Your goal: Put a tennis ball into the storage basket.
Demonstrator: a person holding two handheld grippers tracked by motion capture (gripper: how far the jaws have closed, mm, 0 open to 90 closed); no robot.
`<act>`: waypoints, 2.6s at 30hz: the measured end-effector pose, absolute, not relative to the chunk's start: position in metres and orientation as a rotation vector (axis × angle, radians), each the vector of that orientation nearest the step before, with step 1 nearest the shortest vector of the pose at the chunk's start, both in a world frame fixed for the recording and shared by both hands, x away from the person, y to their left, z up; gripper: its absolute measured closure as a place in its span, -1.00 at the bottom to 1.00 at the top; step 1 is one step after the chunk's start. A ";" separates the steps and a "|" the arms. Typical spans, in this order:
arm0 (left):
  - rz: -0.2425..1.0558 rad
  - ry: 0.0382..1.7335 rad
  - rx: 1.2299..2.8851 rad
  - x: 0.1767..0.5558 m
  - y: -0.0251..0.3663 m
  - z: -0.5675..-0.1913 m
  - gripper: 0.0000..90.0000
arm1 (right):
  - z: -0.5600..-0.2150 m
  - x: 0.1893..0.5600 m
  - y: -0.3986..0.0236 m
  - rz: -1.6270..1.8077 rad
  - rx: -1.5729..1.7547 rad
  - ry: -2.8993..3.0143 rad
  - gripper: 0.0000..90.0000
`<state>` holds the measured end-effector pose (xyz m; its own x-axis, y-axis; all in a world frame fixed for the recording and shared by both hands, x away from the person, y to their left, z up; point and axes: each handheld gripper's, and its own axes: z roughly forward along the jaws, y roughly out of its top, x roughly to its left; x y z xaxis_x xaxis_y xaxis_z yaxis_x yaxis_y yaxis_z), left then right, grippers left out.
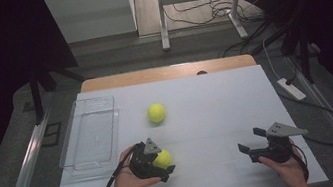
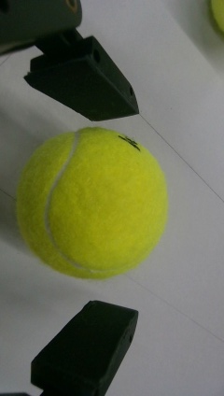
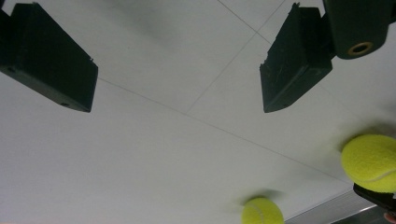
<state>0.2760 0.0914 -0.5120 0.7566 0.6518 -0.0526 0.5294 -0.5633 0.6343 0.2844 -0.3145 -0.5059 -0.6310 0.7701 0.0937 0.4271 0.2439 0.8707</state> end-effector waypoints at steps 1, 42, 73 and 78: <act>0.251 0.883 2.308 0.276 0.091 -0.512 -0.78 | -0.506 0.284 -0.315 1.343 1.101 2.168 -0.75; 0.310 0.909 2.086 0.267 0.127 -0.486 -0.40 | -0.504 0.283 -0.315 1.333 1.106 2.156 -0.75; 0.364 0.980 1.868 0.263 0.166 -0.462 -0.40 | -0.505 0.283 -0.316 1.329 1.107 2.154 -0.75; 0.371 0.982 1.858 0.263 0.167 -0.461 -0.40 | -0.505 0.283 -0.316 1.328 1.108 2.154 -0.74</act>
<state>0.2626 0.1674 -0.4612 0.6288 0.7615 -0.1573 0.4678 -0.2089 0.8588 0.2826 -0.3156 -0.5050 -0.6189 0.7810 0.0836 0.4255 0.2439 0.8715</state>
